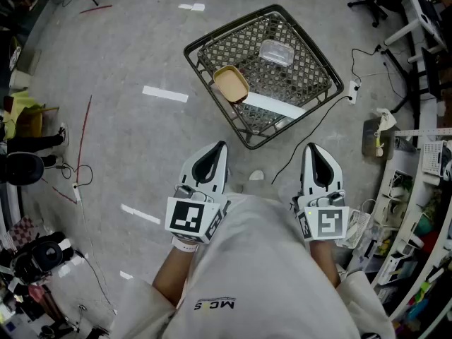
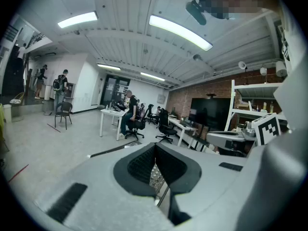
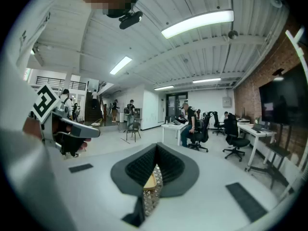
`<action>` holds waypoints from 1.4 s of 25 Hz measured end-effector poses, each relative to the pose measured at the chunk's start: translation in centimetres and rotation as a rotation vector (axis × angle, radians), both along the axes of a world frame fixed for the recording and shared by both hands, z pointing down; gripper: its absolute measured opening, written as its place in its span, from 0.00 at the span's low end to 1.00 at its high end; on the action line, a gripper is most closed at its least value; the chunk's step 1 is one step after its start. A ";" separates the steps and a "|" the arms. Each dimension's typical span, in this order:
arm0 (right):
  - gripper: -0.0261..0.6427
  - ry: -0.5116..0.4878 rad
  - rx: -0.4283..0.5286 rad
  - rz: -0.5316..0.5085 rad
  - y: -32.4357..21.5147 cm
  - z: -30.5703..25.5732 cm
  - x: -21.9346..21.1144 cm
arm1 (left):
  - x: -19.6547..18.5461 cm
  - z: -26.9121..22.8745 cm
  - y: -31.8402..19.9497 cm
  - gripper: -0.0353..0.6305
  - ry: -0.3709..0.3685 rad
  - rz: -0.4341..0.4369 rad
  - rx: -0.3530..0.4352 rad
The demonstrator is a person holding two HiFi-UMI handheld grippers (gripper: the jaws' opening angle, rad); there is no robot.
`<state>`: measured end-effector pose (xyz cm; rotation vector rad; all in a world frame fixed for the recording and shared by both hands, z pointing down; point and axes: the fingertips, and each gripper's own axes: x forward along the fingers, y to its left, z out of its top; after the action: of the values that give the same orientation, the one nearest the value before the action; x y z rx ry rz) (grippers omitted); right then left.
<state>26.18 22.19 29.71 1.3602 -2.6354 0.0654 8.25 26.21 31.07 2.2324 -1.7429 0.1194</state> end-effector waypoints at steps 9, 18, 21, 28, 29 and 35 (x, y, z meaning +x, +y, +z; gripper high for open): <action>0.06 -0.034 -0.002 0.066 1.6 -0.1 4.6 | 6.6 -0.8 0.8 0.09 -0.002 0.104 0.013; 0.07 -0.114 -0.041 0.038 1.4 0.9 7.2 | 9.1 -0.9 0.4 0.09 -0.021 0.079 0.000; 0.07 -0.115 -0.059 0.006 0.9 1.8 6.9 | 8.5 -0.3 1.0 0.09 -0.011 0.037 -0.026; 0.07 -0.095 -0.090 -0.049 -0.5 3.2 3.7 | 5.2 0.7 -0.6 0.09 0.006 -0.003 -0.050; 0.07 -0.082 -0.095 -0.056 -1.0 3.5 2.4 | 4.1 1.0 -1.3 0.09 0.010 -0.001 -0.051; 0.07 -0.057 -0.108 0.013 -6.0 4.5 -4.6 | -2.1 2.0 -8.4 0.09 0.048 0.099 -0.048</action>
<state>21.55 16.16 34.19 1.3600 -2.6266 0.2481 6.13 17.79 33.09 2.2679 -1.5892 0.1261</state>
